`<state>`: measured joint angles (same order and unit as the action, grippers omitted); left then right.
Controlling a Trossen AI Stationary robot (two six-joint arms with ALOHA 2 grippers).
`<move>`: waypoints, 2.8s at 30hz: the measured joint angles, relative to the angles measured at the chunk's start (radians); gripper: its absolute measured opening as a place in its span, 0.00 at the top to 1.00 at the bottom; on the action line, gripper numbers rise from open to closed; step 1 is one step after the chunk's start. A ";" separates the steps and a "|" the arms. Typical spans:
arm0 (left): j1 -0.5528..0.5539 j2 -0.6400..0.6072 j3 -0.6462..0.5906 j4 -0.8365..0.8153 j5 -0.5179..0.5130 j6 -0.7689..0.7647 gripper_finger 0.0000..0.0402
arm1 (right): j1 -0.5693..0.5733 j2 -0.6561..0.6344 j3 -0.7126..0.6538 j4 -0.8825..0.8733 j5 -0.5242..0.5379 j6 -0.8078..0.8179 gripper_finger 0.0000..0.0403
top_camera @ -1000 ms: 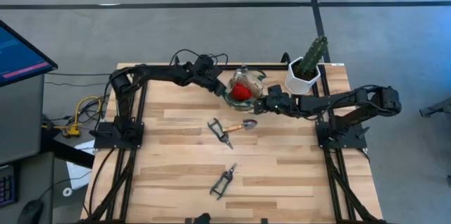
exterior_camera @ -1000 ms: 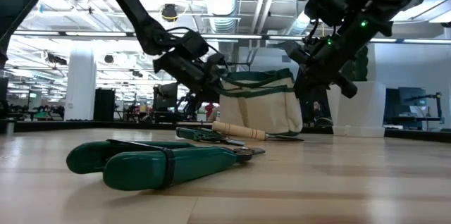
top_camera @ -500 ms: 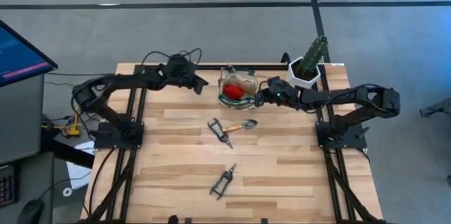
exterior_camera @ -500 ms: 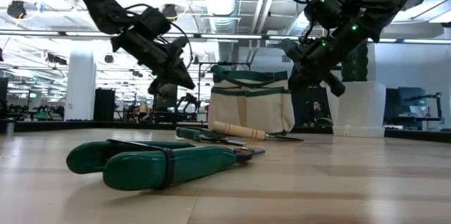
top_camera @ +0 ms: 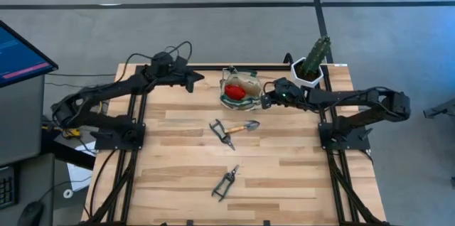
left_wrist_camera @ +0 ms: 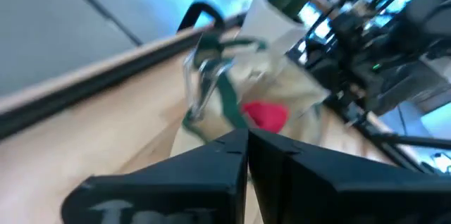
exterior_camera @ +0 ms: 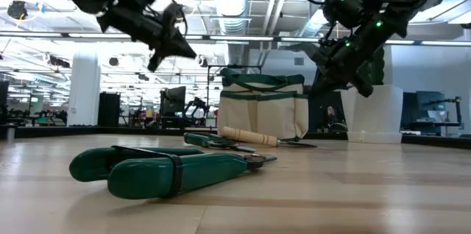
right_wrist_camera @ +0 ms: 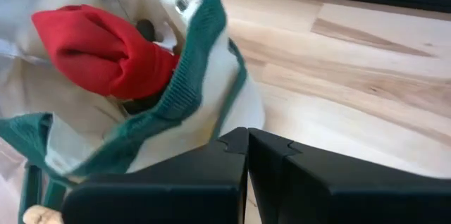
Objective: Pick & Place Garden tools in Gardening bag
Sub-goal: Put the top green shears into the brown gardening bag
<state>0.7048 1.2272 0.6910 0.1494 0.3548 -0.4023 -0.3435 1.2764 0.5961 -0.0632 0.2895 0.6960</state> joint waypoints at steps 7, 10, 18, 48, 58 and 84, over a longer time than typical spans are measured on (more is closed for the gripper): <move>0.000 -0.142 0.000 0.001 -0.012 -0.006 1.00 | 0.000 -0.112 0.000 -0.068 0.029 -0.043 1.00; -0.007 -0.180 0.000 -0.001 -0.016 -0.032 1.00 | 0.001 -0.174 0.000 -0.064 0.029 -0.074 1.00; -0.057 -0.227 0.000 -0.001 -0.015 -0.030 1.00 | 0.006 -0.326 0.053 -0.066 0.028 -0.171 1.00; -0.345 -0.226 0.000 -0.008 -0.014 0.031 1.00 | 0.502 -0.203 0.305 -0.096 0.026 -0.165 1.00; -0.502 -0.226 0.000 -0.014 -0.072 0.118 1.00 | 0.642 -0.108 0.379 -0.162 0.119 -0.164 1.00; -0.887 -0.226 0.000 -0.022 -0.614 0.099 1.00 | 0.749 -0.077 0.406 -0.404 0.231 -0.198 1.00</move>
<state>-0.1823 1.0012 0.6910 0.1276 -0.2595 -0.3035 0.4056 1.1992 1.0016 -0.4672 0.5203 0.4980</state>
